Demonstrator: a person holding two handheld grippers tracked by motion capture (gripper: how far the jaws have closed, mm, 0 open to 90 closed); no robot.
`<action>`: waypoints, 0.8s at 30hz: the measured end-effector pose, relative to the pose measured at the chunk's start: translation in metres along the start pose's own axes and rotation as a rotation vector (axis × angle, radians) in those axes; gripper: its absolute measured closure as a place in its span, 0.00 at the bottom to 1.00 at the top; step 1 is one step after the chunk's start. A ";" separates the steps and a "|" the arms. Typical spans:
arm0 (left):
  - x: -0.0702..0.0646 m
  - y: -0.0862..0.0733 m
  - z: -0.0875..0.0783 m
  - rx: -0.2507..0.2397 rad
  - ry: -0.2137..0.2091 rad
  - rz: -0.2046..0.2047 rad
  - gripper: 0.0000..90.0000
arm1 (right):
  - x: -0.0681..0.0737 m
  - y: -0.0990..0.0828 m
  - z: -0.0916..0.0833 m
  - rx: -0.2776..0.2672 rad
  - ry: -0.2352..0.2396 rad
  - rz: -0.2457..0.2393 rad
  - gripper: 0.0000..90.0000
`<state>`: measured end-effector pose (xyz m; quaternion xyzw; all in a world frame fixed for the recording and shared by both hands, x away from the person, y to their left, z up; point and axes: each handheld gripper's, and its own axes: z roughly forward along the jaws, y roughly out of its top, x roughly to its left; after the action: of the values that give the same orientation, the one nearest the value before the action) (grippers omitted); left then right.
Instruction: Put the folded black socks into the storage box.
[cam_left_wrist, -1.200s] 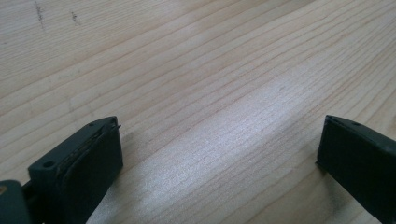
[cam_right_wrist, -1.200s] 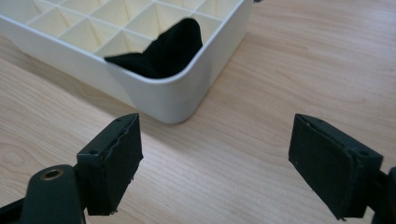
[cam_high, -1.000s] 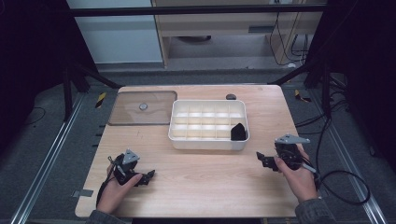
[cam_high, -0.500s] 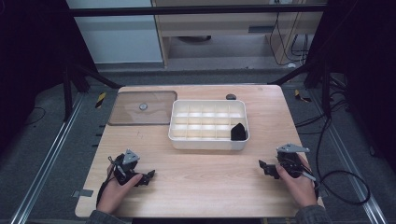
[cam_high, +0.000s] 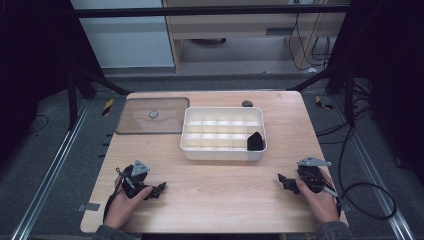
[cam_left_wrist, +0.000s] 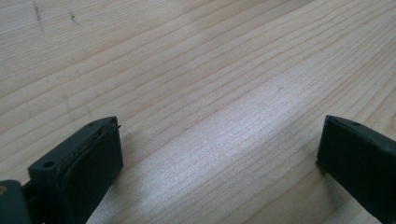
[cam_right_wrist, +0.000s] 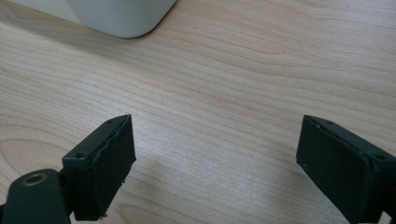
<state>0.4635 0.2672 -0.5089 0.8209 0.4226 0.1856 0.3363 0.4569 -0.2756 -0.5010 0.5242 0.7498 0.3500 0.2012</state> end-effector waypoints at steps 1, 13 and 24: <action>0.000 0.000 0.000 0.000 0.001 0.000 0.00 | 0.000 0.000 0.000 0.004 -0.004 -0.002 0.13; 0.000 0.000 0.000 0.000 0.000 0.000 0.00 | 0.002 -0.002 0.005 0.010 -0.013 -0.005 0.12; 0.000 0.000 0.000 0.000 0.000 0.000 0.00 | 0.005 -0.002 0.010 0.007 -0.017 0.005 0.11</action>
<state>0.4635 0.2672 -0.5088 0.8210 0.4226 0.1856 0.3361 0.4601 -0.2683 -0.5088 0.5297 0.7479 0.3436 0.2049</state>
